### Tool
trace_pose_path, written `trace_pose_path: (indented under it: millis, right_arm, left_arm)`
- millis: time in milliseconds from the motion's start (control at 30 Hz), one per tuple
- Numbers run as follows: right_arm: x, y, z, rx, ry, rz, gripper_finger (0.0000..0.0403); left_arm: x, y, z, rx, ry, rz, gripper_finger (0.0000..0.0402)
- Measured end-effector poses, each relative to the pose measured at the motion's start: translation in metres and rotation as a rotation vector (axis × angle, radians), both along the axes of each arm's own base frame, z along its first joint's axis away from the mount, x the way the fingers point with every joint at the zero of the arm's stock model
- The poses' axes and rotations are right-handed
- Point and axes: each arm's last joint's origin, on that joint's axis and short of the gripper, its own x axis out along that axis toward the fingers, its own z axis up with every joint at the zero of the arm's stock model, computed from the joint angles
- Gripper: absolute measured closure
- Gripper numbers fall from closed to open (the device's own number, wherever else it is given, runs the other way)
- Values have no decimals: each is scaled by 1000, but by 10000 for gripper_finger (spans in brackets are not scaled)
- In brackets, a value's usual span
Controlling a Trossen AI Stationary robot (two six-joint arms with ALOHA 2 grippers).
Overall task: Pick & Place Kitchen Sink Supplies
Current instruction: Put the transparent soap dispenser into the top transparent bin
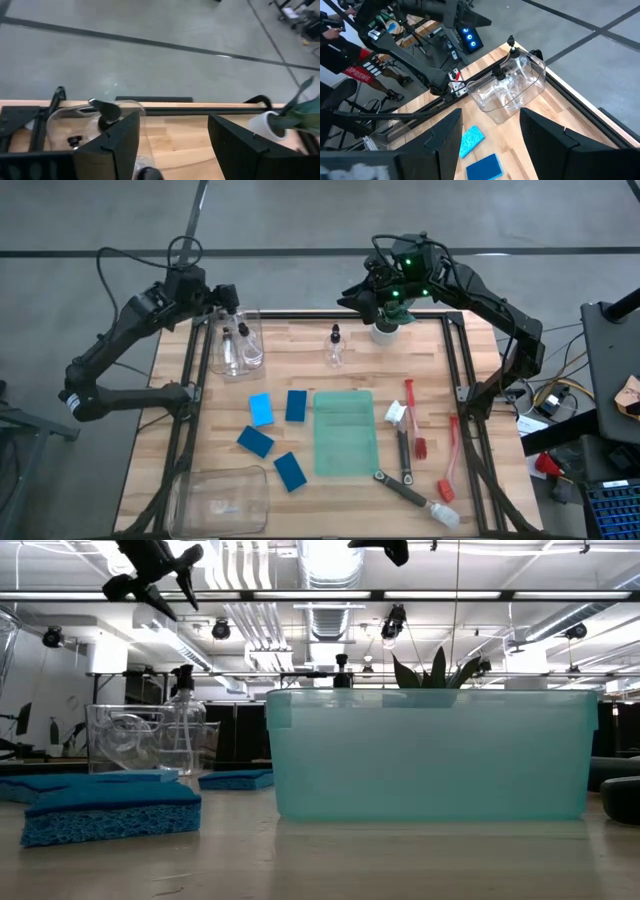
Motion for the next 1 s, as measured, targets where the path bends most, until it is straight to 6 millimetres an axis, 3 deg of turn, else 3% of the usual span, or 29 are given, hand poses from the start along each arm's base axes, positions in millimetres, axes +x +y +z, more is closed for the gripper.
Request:
trace_pose_path:
  millis: [433, 633, 800, 1000]
  right_arm:
    - [0, 0, -1, 23, 8, -8, 209]
    - [2, -1, -3, 30, 14, -9, 209]
    - [1, 0, -9, 55, 72, -8, 209]
    - [-3, 2, -16, 93, 144, -14, 209]
  left_arm:
    - [9, -7, 1, -104, -124, -240, 177]
    - [14, -11, 6, -54, -153, -322, 177]
    - [35, -16, 20, 40, -288, -534, 177]
    - [72, -12, 21, 121, -342, -638, 177]
